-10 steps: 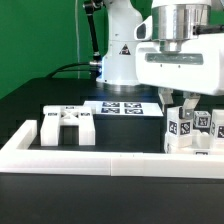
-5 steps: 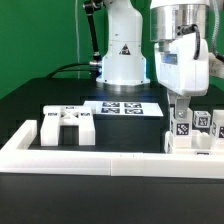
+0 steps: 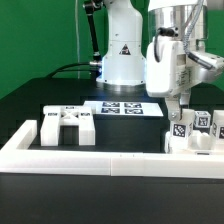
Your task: Assemble chair
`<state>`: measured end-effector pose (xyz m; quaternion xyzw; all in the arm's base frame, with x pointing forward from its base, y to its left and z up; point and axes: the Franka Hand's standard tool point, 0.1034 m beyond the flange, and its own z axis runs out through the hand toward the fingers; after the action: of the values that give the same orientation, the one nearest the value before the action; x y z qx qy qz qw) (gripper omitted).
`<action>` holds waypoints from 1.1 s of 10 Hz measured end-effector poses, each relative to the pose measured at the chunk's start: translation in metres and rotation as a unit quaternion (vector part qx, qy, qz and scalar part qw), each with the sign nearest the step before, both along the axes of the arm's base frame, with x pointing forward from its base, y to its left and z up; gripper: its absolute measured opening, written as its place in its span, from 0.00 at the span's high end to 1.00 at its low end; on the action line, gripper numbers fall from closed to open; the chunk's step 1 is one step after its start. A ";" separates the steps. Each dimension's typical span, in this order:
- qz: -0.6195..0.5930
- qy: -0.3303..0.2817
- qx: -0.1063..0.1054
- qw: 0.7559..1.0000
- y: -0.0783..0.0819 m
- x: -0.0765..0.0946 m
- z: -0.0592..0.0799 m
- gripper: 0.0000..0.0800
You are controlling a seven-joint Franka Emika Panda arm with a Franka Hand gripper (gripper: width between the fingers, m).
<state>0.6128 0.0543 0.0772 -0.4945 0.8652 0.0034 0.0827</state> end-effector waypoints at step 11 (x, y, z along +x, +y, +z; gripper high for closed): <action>0.101 -0.014 -0.010 0.995 -0.005 0.001 -0.002 0.20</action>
Offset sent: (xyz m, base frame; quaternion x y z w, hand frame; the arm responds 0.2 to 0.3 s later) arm -0.0014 0.0003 -0.0016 -0.0221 0.0034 0.1060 0.9941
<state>0.6140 0.0494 0.0757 -0.5803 0.8095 -0.0041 0.0892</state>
